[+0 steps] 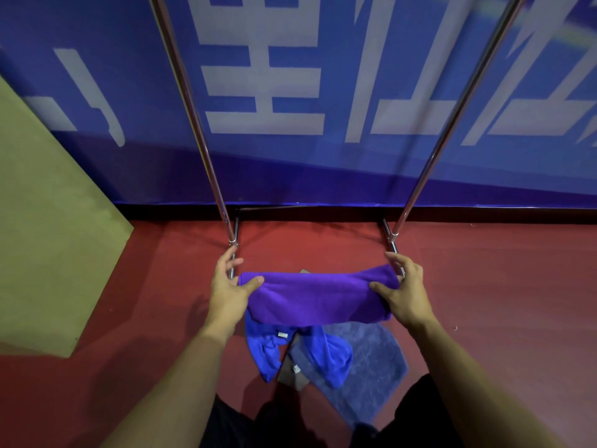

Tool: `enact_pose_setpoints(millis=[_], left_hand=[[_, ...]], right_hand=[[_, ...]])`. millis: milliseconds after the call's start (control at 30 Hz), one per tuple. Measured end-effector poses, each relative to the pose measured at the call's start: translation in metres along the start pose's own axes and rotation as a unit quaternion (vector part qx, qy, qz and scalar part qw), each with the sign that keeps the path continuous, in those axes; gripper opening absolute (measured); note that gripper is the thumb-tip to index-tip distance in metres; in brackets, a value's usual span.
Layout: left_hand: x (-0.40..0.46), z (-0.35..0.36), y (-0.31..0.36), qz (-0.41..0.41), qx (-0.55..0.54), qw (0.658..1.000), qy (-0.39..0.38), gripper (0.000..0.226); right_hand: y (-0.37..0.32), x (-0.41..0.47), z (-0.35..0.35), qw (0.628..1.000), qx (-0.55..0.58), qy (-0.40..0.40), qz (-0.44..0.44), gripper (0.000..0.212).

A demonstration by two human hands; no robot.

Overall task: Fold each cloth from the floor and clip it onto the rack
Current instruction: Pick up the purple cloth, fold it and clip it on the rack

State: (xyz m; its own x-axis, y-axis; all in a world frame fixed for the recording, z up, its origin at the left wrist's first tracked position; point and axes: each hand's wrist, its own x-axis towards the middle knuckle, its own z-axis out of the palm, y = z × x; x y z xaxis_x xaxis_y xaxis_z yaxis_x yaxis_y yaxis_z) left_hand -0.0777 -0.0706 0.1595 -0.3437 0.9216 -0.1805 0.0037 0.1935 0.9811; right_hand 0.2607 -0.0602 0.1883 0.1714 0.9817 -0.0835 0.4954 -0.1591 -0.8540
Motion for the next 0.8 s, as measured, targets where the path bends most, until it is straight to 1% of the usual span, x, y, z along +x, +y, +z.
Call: enact_pose_setpoints(millis=[67, 133, 267, 333, 400, 467, 533, 567, 600, 667, 733, 800], left_hand=[[-0.001, 0.002, 0.003, -0.013, -0.012, 1.000, 0.002, 0.082], [-0.003, 0.004, 0.004, -0.014, -0.015, 1.000, 0.001, 0.070], [-0.005, 0.005, 0.008, 0.005, 0.018, 1.000, 0.008, 0.043], [-0.006, 0.004, 0.008, 0.013, 0.046, 0.999, 0.008, 0.033], [-0.006, 0.003, 0.008, 0.007, 0.050, 0.999, 0.010, 0.026], [-0.007, 0.004, 0.009, 0.003, 0.050, 0.999, 0.003, 0.020], [-0.008, 0.006, 0.008, -0.008, 0.044, 0.999, -0.030, 0.021], [-0.008, 0.006, 0.006, -0.008, 0.052, 0.997, -0.051, 0.027], [-0.007, 0.005, 0.003, 0.003, 0.075, 0.995, -0.066, 0.036], [-0.007, 0.005, -0.001, 0.042, 0.157, 0.984, -0.076, 0.049], [-0.006, 0.003, -0.005, 0.071, 0.232, 0.967, -0.072, 0.051], [-0.006, 0.001, -0.005, 0.089, 0.284, 0.953, -0.066, 0.055]], right_hand=[[0.003, 0.000, 0.002, 1.000, 0.010, -0.009, 0.006, 0.064], [0.006, 0.000, 0.004, 1.000, 0.029, -0.004, 0.003, 0.057], [0.005, 0.000, 0.003, 0.998, 0.068, -0.005, -0.002, 0.037], [0.007, 0.001, 0.002, 0.997, 0.070, -0.009, 0.003, 0.027], [0.010, 0.003, 0.003, 0.997, 0.079, -0.015, 0.017, 0.016], [0.013, 0.003, 0.003, 0.995, 0.090, -0.030, 0.026, 0.015], [0.014, 0.003, 0.003, 0.994, 0.081, -0.062, 0.027, 0.018], [0.014, 0.003, 0.003, 0.994, 0.066, -0.082, 0.027, 0.019], [0.015, 0.003, 0.002, 0.993, 0.049, -0.100, 0.027, 0.020], [0.016, 0.003, 0.001, 0.992, 0.002, -0.128, 0.020, 0.023], [0.018, 0.004, 0.000, 0.989, -0.046, -0.143, 0.006, 0.029], [0.020, 0.004, 0.000, 0.986, -0.079, -0.144, 0.000, 0.034]])
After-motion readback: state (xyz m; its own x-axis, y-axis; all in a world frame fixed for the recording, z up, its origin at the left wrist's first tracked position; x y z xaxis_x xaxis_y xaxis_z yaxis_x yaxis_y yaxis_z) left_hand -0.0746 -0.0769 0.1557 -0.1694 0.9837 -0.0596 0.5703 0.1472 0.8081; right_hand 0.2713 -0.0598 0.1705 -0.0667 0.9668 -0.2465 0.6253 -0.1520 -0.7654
